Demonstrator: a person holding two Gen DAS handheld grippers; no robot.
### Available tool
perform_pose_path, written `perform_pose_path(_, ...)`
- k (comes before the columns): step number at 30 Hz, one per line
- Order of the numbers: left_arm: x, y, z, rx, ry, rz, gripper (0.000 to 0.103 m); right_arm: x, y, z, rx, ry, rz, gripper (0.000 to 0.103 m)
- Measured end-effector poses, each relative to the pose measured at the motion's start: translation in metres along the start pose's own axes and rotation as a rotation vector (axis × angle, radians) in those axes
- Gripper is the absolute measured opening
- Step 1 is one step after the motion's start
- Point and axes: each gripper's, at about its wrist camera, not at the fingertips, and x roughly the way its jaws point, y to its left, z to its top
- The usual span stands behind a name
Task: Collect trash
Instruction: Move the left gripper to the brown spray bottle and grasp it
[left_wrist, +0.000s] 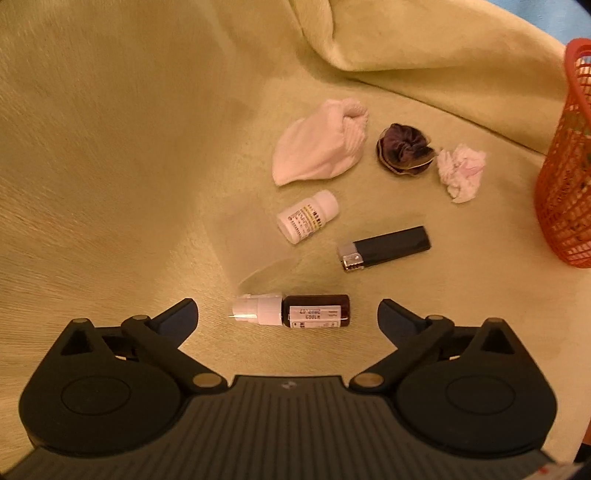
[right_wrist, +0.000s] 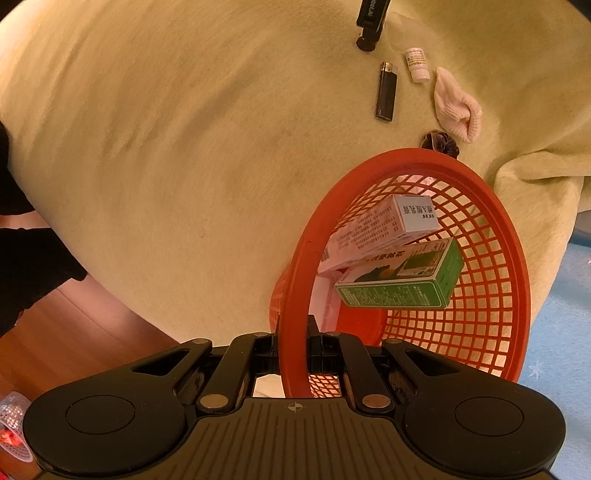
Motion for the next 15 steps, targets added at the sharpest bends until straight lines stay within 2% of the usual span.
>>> perform_pose_path(15,0.036,0.007,-0.005,-0.006,0.049,-0.023,0.101,0.0,-0.002,0.001,0.003,-0.004,0.01,0.004)
